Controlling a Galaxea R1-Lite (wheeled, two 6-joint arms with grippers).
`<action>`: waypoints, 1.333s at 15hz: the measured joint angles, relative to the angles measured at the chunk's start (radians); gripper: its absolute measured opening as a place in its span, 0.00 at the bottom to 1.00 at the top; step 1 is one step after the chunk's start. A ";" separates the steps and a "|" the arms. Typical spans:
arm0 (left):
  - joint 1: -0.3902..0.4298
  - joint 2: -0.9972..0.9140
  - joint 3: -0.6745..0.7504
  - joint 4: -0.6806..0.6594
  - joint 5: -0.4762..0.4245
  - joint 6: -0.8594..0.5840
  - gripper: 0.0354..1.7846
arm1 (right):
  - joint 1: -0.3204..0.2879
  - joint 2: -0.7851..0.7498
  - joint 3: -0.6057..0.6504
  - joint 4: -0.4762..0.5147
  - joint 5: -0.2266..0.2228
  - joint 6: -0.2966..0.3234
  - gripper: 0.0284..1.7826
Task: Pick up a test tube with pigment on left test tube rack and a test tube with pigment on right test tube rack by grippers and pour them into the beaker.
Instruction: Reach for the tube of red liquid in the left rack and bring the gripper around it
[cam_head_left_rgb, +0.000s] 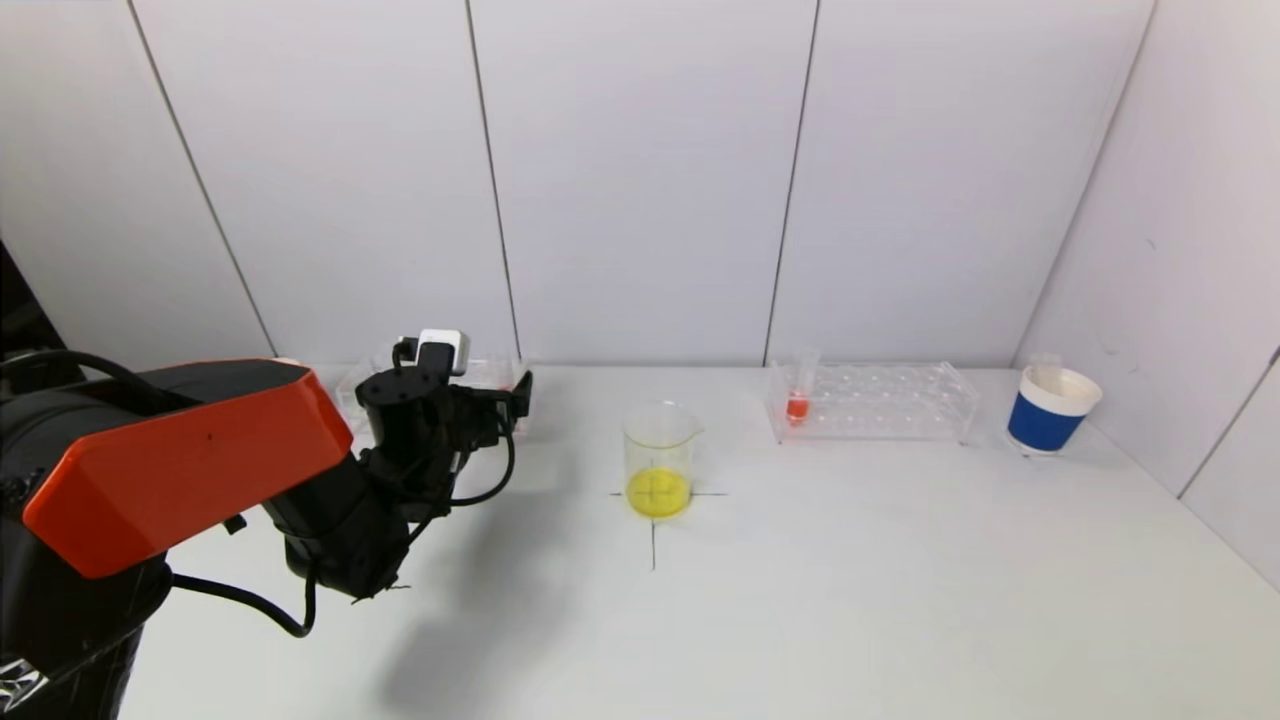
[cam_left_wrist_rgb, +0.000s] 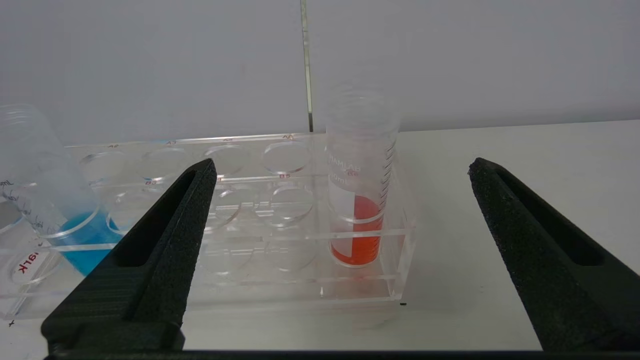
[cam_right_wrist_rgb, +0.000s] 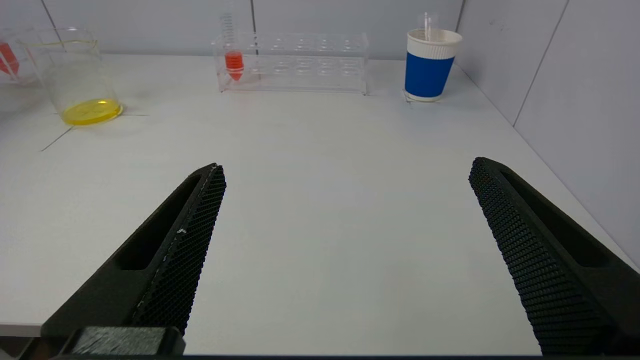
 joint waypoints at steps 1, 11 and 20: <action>0.000 0.002 -0.004 0.000 -0.001 0.000 0.99 | 0.000 0.000 0.000 0.000 0.000 0.000 0.99; 0.000 0.019 -0.021 0.000 -0.001 0.000 0.99 | 0.000 0.000 0.000 0.000 0.000 0.000 0.99; 0.000 0.035 -0.051 0.008 0.000 0.001 0.99 | 0.000 0.000 0.000 0.000 0.000 0.000 0.99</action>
